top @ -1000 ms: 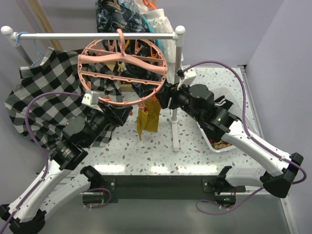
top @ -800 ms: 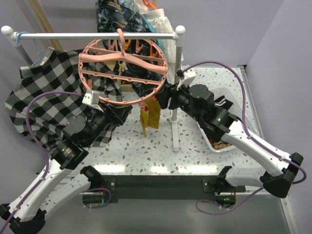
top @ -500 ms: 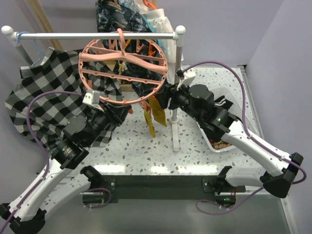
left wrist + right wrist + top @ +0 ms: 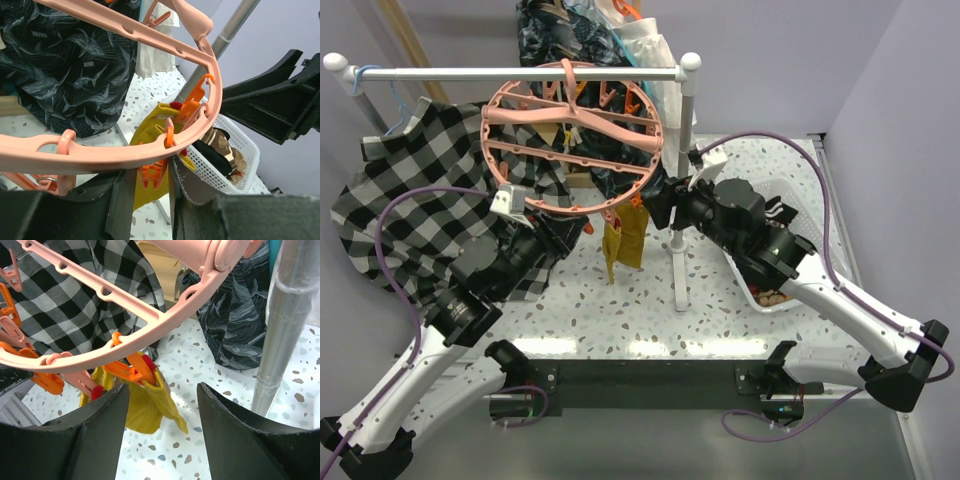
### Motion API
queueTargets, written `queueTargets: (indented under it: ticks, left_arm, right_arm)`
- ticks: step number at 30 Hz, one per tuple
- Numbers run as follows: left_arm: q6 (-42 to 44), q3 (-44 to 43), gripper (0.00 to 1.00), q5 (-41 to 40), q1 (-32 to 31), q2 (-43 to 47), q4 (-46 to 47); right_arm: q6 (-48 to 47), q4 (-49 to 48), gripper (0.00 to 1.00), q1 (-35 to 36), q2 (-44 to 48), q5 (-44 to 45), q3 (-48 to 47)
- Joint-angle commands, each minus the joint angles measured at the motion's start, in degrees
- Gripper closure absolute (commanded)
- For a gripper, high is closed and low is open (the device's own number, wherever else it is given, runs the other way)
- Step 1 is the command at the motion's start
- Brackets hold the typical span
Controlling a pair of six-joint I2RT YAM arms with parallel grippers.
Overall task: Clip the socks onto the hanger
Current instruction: Open the clamp at the hanger.
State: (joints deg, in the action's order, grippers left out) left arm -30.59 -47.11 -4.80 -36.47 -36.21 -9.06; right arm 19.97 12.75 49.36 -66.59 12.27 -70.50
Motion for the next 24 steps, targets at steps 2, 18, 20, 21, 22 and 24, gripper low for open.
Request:
queueTargets:
  ticks: [2,18,20,21,22,24]
  left_arm:
    - [2.0,-3.7,0.98,-2.0,-0.1,0.0,-1.5]
    - [-0.6,-12.0,1.0,-5.2,0.0,-3.7,-16.0]
    - [-0.9,-12.3,1.0,-5.1,0.0,-4.1,-16.4]
    - [-1.0,-12.4,1.0,-5.0,0.0,-4.3,-16.3]
    - [-1.1,-12.4,1.0,-4.7,0.0,-4.4,-16.3]
    - [-1.5,-12.4,1.0,-4.5,0.0,-4.7,-16.3]
  right_arm:
    - [-2.7,2.0,0.39,0.0,3.6,2.1,0.6]
    - [-5.9,21.4,0.39,-7.1,7.8,19.4,6.6]
    - [-5.5,21.4,0.39,-12.2,7.4,17.4,7.5]
    - [-5.5,21.1,0.39,-14.1,6.6,14.8,7.8]
    - [-5.3,20.8,0.39,-17.4,6.0,13.8,7.9]
    - [-5.1,19.2,0.39,-20.0,3.5,11.7,8.0]
